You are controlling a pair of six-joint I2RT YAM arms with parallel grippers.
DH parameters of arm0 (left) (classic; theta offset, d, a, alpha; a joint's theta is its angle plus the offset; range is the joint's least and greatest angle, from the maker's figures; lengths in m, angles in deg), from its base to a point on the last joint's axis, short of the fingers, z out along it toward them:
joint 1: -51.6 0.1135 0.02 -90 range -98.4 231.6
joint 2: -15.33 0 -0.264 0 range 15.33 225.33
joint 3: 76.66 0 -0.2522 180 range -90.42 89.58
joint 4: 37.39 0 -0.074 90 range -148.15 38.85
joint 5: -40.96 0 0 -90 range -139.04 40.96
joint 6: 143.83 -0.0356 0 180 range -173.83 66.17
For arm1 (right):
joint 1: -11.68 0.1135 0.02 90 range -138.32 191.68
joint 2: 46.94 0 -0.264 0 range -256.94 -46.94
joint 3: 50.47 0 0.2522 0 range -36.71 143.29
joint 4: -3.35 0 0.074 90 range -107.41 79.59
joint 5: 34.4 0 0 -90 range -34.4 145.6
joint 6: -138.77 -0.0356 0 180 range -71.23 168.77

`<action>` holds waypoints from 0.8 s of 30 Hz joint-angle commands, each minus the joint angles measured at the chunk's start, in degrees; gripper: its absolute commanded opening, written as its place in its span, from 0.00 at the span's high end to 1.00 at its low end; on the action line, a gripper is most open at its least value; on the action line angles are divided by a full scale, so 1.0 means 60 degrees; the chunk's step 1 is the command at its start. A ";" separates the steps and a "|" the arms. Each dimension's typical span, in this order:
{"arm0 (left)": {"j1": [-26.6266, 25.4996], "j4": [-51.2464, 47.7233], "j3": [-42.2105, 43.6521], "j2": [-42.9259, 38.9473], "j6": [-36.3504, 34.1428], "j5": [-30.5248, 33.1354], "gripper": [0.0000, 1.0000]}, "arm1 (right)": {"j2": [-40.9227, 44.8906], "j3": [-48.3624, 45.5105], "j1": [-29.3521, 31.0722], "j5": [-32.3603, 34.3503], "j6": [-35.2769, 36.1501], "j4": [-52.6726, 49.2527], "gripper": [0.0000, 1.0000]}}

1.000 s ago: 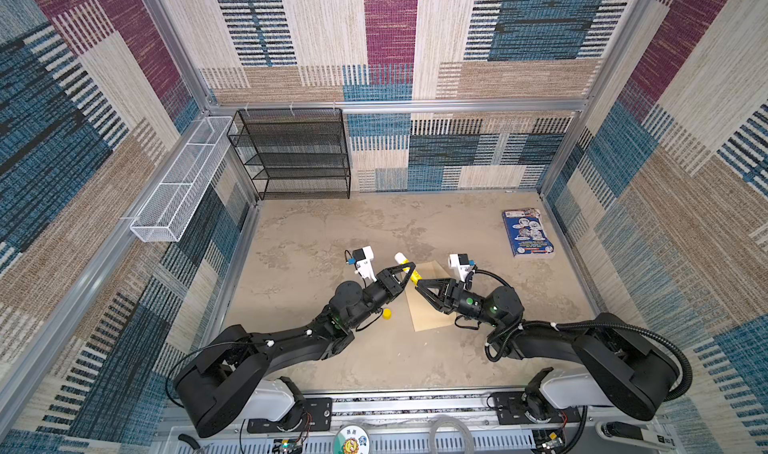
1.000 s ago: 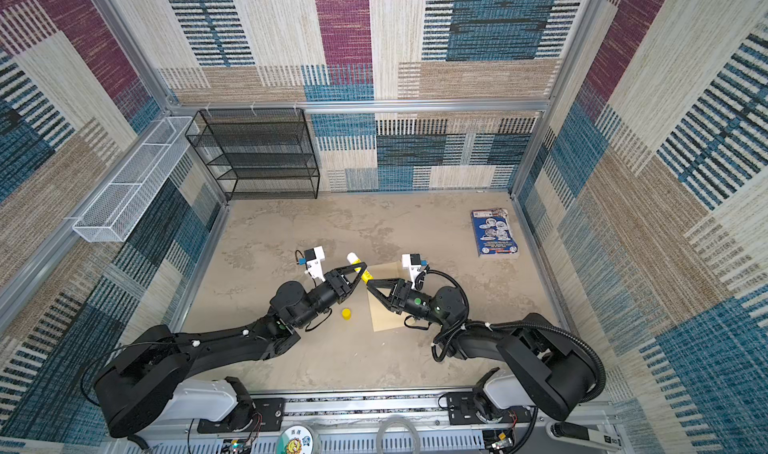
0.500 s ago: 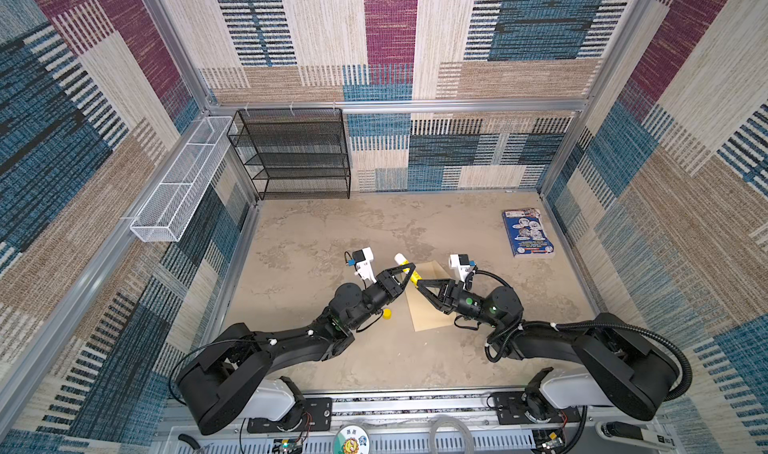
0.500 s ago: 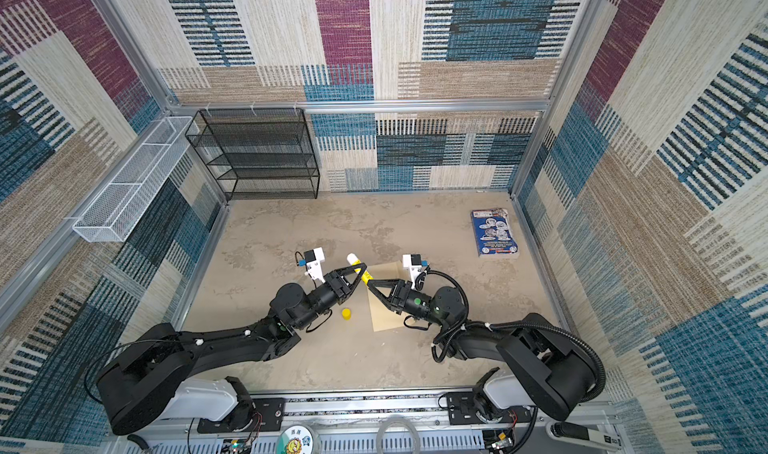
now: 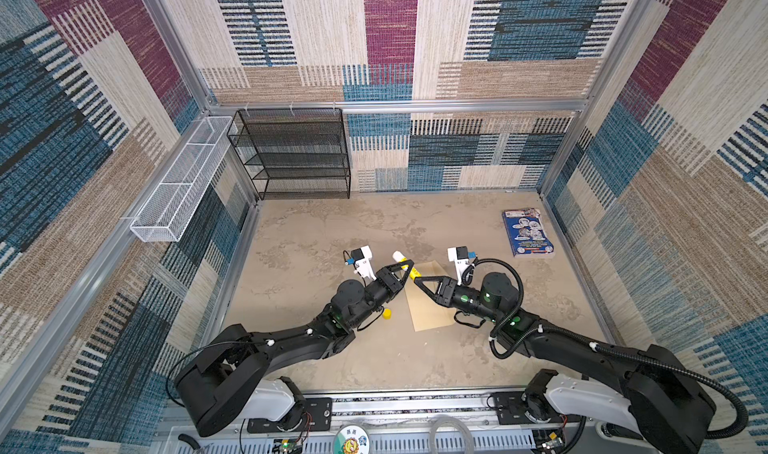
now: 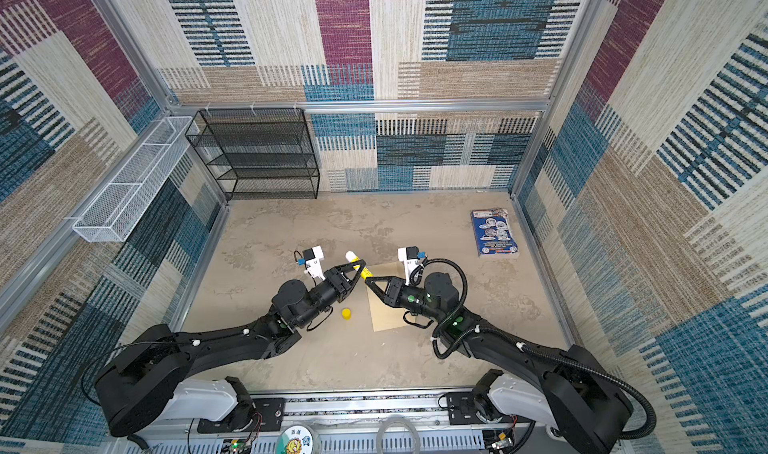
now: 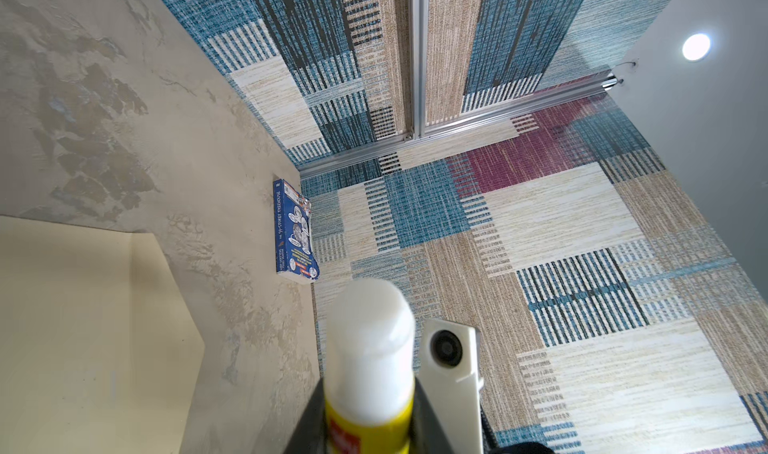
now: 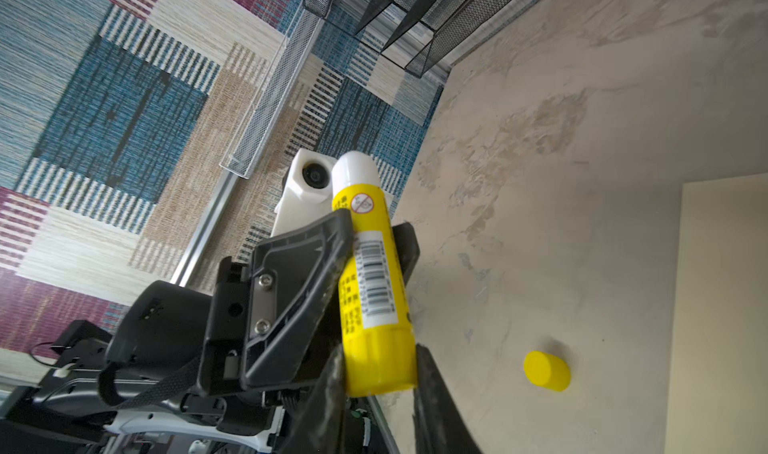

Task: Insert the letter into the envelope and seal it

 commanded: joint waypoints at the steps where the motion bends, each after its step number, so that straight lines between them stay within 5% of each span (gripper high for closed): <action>1: -0.0062 -0.0641 -0.0160 -0.0032 -0.0301 -0.0363 1.00 | -0.0069 0.0322 0.0206 0.1659 0.1485 -0.1320 0.79; 17: -0.0070 -0.1267 -0.0433 -0.0112 -0.0395 -0.0347 1.00 | -0.0882 0.1283 0.1777 0.4421 0.3944 -0.3110 0.79; 24: -0.0079 -0.1393 -0.0316 -0.0242 -0.0468 -0.0333 1.00 | -0.0424 0.0988 0.1830 0.4469 0.3939 -0.3014 0.51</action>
